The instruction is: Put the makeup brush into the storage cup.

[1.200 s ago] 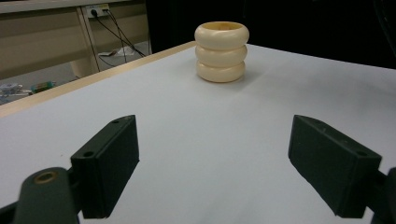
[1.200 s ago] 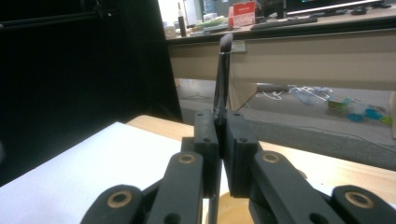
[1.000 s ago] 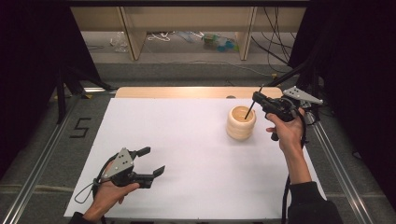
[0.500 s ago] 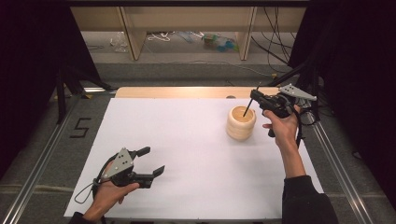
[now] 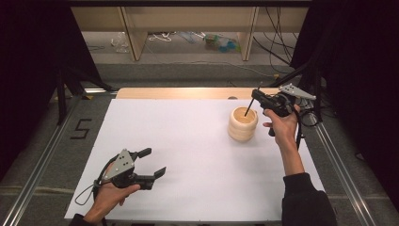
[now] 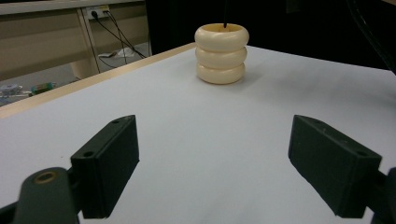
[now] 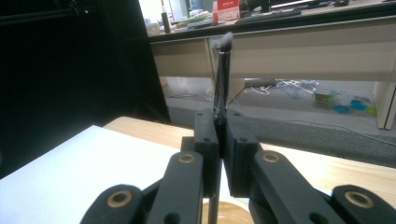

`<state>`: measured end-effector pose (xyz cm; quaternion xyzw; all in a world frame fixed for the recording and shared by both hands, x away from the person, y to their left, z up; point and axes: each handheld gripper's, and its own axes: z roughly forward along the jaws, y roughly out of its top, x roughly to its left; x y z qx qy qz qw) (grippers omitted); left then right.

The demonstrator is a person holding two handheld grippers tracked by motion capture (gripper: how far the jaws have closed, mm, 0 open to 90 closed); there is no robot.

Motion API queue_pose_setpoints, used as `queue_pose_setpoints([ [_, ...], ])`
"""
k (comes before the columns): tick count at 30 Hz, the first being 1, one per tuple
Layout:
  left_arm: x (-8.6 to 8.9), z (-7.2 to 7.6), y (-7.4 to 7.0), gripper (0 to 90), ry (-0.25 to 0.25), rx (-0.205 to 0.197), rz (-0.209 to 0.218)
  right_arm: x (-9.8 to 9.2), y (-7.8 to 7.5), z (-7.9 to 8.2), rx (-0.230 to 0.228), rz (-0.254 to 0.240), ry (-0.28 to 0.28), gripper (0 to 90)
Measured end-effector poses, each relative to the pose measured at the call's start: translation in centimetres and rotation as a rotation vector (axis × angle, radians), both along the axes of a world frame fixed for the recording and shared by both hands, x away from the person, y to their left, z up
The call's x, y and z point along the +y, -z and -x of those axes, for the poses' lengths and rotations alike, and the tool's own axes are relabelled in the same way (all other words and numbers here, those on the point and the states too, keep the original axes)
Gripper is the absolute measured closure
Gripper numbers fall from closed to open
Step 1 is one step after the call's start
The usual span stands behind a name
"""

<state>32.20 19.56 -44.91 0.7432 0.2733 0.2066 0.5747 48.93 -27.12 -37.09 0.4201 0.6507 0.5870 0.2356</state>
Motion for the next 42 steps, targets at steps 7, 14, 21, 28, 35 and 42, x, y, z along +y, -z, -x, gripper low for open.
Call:
queue_pose_setpoints([
  [7,-0.1,0.0,0.0,16.2,0.000,0.003,0.004,-0.1,0.5,-0.4,-0.001,0.006,0.003,85.3],
  [14,-0.1,0.0,0.0,16.2,0.001,0.001,0.002,0.1,1.0,-0.7,0.025,0.039,0.001,85.2],
  [21,0.0,0.0,0.0,16.2,-0.004,0.001,0.005,0.5,1.6,-1.1,0.047,0.059,-0.007,85.2],
  [28,0.0,0.0,0.0,16.2,0.004,0.000,0.000,0.7,2.2,-1.3,0.070,0.093,-0.011,85.2],
  [35,0.0,0.0,0.0,16.2,0.005,-0.001,0.001,1.0,2.7,-1.5,0.111,0.107,0.015,71.8],
  [42,0.0,0.0,0.0,16.2,0.005,0.000,0.000,0.5,0.7,-0.5,0.095,0.027,0.105,40.6],
])
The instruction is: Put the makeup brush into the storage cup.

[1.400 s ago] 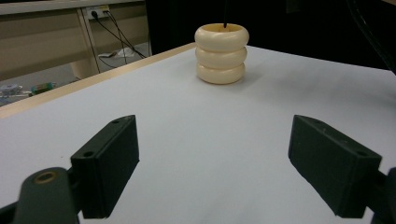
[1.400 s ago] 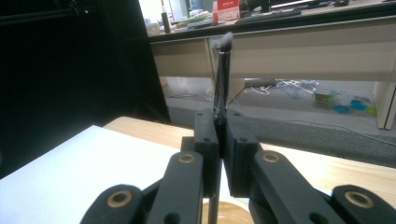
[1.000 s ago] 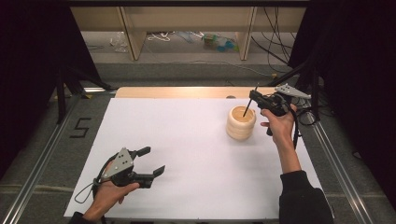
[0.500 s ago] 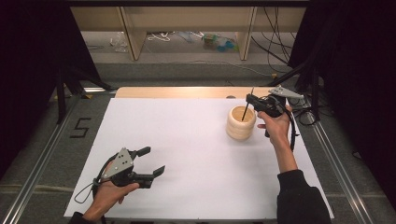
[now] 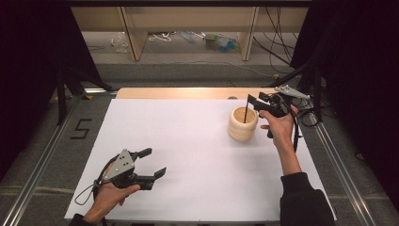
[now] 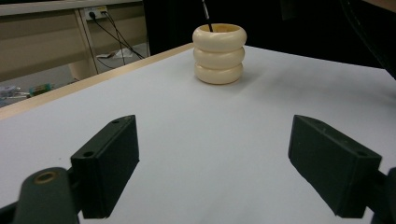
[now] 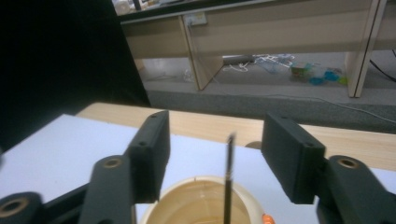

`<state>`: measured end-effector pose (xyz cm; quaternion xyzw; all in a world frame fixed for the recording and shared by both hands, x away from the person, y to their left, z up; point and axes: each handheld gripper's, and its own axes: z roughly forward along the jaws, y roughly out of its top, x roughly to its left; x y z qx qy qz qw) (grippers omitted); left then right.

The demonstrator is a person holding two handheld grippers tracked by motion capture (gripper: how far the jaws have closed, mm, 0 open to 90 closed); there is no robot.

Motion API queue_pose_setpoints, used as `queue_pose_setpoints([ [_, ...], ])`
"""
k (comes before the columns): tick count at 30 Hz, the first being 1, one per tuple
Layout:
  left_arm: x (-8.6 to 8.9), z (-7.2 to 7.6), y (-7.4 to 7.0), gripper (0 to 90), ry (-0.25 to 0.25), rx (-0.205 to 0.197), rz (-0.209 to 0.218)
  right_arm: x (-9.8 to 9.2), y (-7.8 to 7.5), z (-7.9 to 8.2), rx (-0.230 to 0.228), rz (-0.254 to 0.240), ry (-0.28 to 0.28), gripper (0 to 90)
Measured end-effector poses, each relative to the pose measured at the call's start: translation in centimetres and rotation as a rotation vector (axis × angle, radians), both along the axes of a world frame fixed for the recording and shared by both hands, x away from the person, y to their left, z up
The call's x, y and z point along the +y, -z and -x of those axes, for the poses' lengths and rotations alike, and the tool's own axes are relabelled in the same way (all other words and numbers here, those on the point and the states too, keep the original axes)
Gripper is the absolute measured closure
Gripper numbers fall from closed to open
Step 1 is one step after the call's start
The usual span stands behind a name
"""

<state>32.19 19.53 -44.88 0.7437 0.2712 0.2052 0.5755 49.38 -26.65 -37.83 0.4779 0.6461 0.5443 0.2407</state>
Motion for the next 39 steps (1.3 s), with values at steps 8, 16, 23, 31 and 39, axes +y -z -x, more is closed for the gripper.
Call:
queue_pose_setpoints([
  [8,-0.1,0.0,0.0,16.2,0.000,0.001,0.000,-0.4,-1.3,1.9,-0.004,0.017,-0.024,36.3],
  [16,0.0,0.0,0.0,16.2,-0.002,0.000,0.000,1.4,-2.9,4.7,-0.036,0.059,-0.102,29.1],
  [23,0.0,0.0,0.0,16.2,-0.003,-0.001,0.002,2.7,-2.8,6.5,-0.064,0.066,-0.155,28.9],
  [31,0.1,0.0,-0.1,16.2,-0.007,-0.001,0.004,3.2,-2.3,8.0,-0.089,0.074,-0.183,28.9],
  [39,0.1,0.0,-0.1,16.2,-0.009,-0.003,0.005,3.9,-1.9,9.8,-0.093,0.108,-0.220,27.6],
])
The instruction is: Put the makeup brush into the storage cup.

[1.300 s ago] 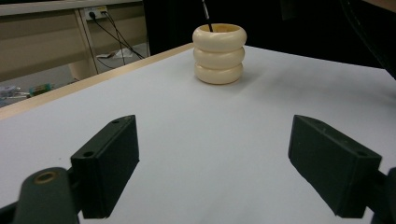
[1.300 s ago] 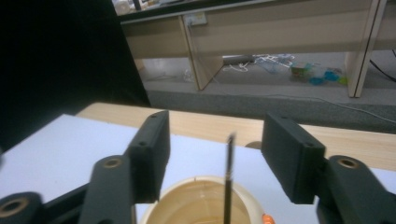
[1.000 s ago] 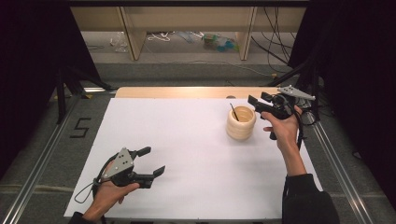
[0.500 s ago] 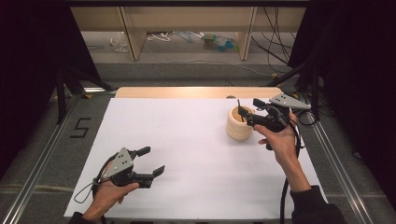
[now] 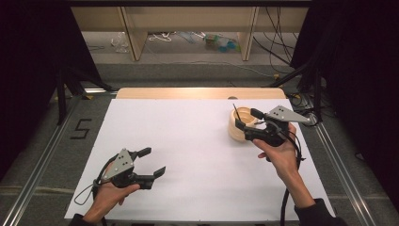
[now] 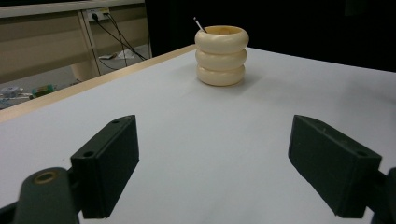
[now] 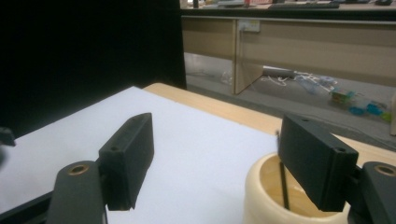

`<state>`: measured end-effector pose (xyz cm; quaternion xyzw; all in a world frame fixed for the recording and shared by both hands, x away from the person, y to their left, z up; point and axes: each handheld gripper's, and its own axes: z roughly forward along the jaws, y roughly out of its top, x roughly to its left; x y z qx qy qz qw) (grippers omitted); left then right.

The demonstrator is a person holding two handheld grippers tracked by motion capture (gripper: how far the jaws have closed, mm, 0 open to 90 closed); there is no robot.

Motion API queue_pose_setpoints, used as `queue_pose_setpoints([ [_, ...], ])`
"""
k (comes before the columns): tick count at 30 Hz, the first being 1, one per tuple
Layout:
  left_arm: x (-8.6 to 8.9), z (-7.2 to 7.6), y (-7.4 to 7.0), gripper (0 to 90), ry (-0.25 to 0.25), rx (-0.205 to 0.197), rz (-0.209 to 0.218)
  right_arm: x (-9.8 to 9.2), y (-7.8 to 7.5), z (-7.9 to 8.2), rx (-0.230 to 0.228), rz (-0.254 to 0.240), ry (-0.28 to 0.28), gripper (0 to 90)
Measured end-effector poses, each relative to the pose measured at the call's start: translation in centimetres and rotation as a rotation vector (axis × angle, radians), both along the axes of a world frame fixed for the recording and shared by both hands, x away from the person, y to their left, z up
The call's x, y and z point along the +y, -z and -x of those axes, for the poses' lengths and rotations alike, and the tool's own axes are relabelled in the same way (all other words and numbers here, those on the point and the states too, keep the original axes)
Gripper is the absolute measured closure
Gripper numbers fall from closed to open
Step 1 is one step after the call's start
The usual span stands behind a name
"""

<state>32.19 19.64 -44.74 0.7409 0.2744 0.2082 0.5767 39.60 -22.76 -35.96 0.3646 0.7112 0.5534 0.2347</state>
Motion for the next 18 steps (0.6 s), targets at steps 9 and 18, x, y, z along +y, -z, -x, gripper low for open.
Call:
queue_pose_setpoints([
  [9,0.1,-0.1,0.0,16.3,0.000,-0.004,-0.003,-0.2,1.0,1.7,0.001,0.008,-0.018,26.9],
  [18,0.3,-0.2,0.0,16.2,-0.006,-0.007,0.000,0.2,3.1,3.2,-0.025,0.040,-0.056,26.3],
])
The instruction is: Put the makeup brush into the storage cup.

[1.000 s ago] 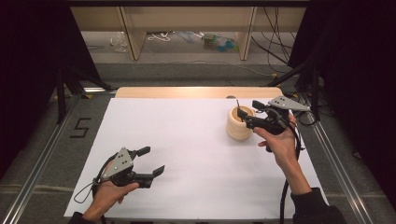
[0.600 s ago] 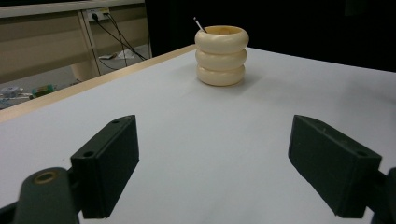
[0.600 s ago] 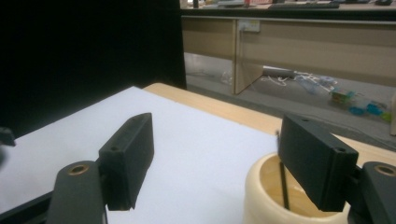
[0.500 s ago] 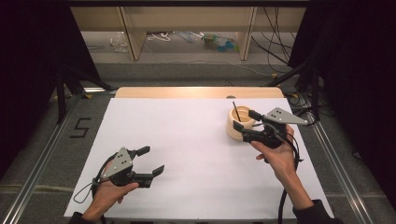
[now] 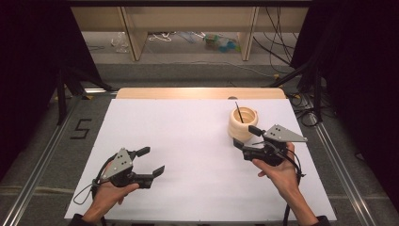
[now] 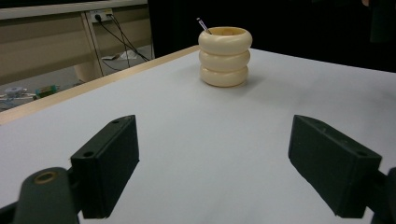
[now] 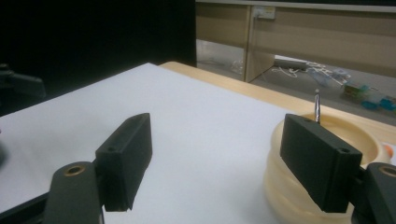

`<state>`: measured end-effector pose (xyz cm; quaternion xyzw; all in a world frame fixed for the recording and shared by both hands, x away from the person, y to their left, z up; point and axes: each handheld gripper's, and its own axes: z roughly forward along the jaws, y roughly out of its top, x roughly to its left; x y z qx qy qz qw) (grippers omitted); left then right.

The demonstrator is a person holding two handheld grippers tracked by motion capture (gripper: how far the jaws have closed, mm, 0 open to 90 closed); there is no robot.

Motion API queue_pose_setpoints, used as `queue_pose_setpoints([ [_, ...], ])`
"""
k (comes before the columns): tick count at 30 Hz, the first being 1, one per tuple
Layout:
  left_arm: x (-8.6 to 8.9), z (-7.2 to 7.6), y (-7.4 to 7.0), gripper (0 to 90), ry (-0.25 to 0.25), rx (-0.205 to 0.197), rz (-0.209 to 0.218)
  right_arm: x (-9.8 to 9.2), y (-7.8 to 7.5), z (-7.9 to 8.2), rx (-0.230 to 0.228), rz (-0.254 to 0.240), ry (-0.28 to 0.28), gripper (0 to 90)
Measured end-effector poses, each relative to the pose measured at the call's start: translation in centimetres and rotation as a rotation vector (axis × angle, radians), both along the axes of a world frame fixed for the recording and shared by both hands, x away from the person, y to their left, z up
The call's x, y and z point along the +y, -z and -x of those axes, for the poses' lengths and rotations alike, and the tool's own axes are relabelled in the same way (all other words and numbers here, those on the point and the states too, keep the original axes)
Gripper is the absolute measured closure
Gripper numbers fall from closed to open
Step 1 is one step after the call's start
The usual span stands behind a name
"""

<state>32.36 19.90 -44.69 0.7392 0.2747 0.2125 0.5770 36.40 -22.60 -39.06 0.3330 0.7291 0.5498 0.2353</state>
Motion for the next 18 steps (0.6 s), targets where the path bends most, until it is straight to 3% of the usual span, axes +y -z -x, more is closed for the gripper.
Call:
queue_pose_setpoints([
  [4,0.0,0.0,0.0,16.2,-0.004,0.003,0.006,-0.1,0.4,0.7,-0.012,0.009,-0.002,25.7],
  [7,0.0,0.0,0.0,16.2,-0.003,0.005,0.008,-0.3,0.7,1.0,-0.020,-0.013,-0.007,25.4],
  [8,0.0,0.0,0.0,16.2,0.000,-0.003,-0.001,-0.3,0.7,1.3,0.015,-0.015,-0.023,25.0],
  [9,0.0,0.0,0.0,16.3,0.000,-0.004,-0.002,-0.4,0.8,1.3,-0.007,-0.024,-0.019,24.8],
  [11,0.0,0.0,0.0,16.3,-0.001,-0.003,-0.003,-0.4,1.2,1.5,-0.008,-0.035,-0.009,23.8],
  [12,0.0,0.0,0.0,16.3,-0.001,-0.002,-0.002,-0.6,1.3,1.6,-0.012,-0.012,-0.005,22.4],
  [16,0.0,0.0,0.0,16.3,-0.002,-0.003,-0.002,-0.6,1.9,2.1,0.041,-0.015,-0.009,23.0],
  [18,0.0,0.0,0.0,16.3,-0.002,-0.004,-0.002,-0.8,2.2,2.1,0.008,0.001,-0.006,23.1],
])
